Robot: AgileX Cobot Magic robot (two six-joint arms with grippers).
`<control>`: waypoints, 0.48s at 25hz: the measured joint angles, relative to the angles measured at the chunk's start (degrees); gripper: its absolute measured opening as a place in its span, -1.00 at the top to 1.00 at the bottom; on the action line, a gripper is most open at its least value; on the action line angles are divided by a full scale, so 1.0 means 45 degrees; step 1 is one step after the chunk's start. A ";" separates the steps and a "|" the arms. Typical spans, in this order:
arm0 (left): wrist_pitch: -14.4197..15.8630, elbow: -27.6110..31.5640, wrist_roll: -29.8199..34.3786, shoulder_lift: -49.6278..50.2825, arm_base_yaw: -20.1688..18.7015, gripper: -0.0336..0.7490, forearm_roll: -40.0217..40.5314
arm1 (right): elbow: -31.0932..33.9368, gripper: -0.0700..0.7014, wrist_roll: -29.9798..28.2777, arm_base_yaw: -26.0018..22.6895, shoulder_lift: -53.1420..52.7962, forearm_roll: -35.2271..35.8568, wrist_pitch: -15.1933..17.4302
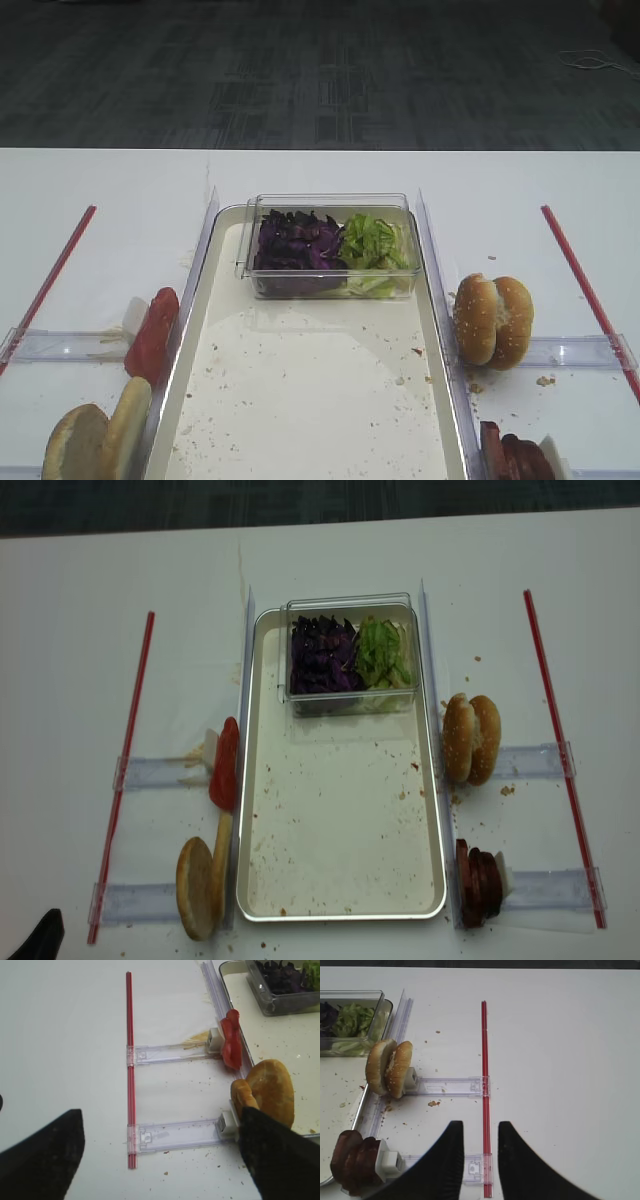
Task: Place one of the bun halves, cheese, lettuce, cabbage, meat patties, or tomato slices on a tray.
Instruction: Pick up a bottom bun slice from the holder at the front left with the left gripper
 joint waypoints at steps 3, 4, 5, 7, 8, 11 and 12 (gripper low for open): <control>0.0000 0.0000 0.0000 0.0000 0.0000 -0.65 0.0000 | 0.0000 0.22 0.0000 0.0000 0.0000 0.0000 0.0000; 0.0000 0.0000 0.0000 0.0000 0.0000 -0.65 0.0000 | 0.0000 0.22 0.0000 0.0000 0.0000 0.0000 0.0000; 0.0000 0.0000 0.0000 0.0000 0.0000 -0.65 0.0000 | 0.0000 0.22 0.0000 0.0000 0.0000 0.0000 0.0000; 0.0000 0.0000 0.0000 0.0000 0.0000 -0.65 0.0000 | 0.0000 0.22 0.0000 0.0000 0.0000 0.0000 0.0000; 0.0000 0.0000 0.0000 0.0000 0.0000 -0.65 0.0000 | 0.0000 0.22 0.0000 0.0000 0.0000 0.0000 0.0000; 0.0000 0.0000 0.0000 0.0000 0.0000 -0.65 0.0000 | 0.0000 0.22 0.0000 0.0000 0.0000 0.0000 0.0000; 0.0000 0.0000 0.0000 0.0000 0.0000 -0.65 0.0000 | 0.0000 0.22 0.0000 0.0000 0.0000 0.0000 0.0000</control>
